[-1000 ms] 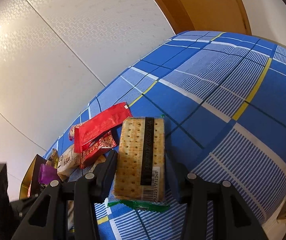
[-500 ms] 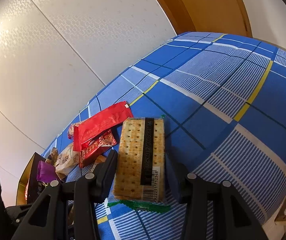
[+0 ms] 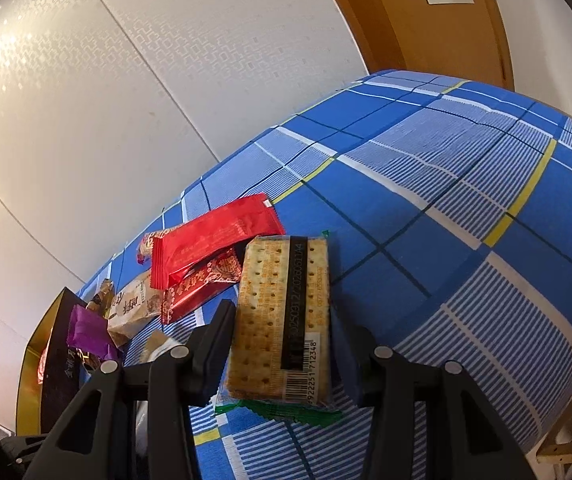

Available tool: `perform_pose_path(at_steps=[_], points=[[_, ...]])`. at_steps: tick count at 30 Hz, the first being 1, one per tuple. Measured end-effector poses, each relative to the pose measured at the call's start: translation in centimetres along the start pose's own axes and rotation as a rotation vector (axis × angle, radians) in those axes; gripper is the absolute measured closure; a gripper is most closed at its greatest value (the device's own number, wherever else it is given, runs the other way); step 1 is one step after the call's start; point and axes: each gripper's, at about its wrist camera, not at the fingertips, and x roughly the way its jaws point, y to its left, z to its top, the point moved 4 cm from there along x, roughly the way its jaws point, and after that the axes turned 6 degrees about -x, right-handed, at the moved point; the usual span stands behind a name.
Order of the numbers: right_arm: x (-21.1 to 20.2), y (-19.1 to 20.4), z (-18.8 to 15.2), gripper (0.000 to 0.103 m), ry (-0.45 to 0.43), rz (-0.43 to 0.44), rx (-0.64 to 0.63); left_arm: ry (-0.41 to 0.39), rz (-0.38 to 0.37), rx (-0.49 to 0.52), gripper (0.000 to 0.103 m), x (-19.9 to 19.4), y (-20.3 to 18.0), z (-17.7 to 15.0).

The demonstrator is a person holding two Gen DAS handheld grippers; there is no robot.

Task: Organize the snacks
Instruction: 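Grasp the long brown-and-white stick pack with the left tool, then carry the stick pack over the tray and open the left tool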

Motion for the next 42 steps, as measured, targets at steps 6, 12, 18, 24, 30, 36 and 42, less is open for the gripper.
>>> perform_pose_path(at_steps=[6, 12, 18, 24, 30, 36, 42], points=[[0.0, 0.8, -0.2, 0.055, 0.003, -0.003, -0.034, -0.061, 0.011, -0.049, 0.084, -3.1, 1.4, -1.2], [0.0, 1.6, -0.3, 0.055, 0.003, -0.005, -0.062, -0.096, 0.032, -0.142, 0.084, -5.8, 5.0, -1.7], [0.0, 2.3, -0.4, 0.055, -0.004, -0.021, -0.088, -0.122, 0.061, -0.243, 0.084, -8.4, 9.2, -1.5], [0.0, 2.5, -0.5, 0.055, -0.007, -0.029, -0.099, -0.155, 0.072, -0.341, 0.084, -11.2, 13.4, -2.0], [0.0, 2.6, -0.6, 0.055, -0.006, -0.035, -0.106, -0.149, 0.174, -0.404, 0.084, -12.1, 17.6, -3.6], [0.2, 2.9, -0.6, 0.055, -0.002, -0.036, -0.121, -0.089, 0.275, -0.47, 0.084, -11.9, 22.4, -5.6], [0.2, 2.8, -0.6, 0.055, -0.001, -0.037, -0.124, -0.054, 0.344, -0.511, 0.084, -11.8, 25.8, -6.7]])
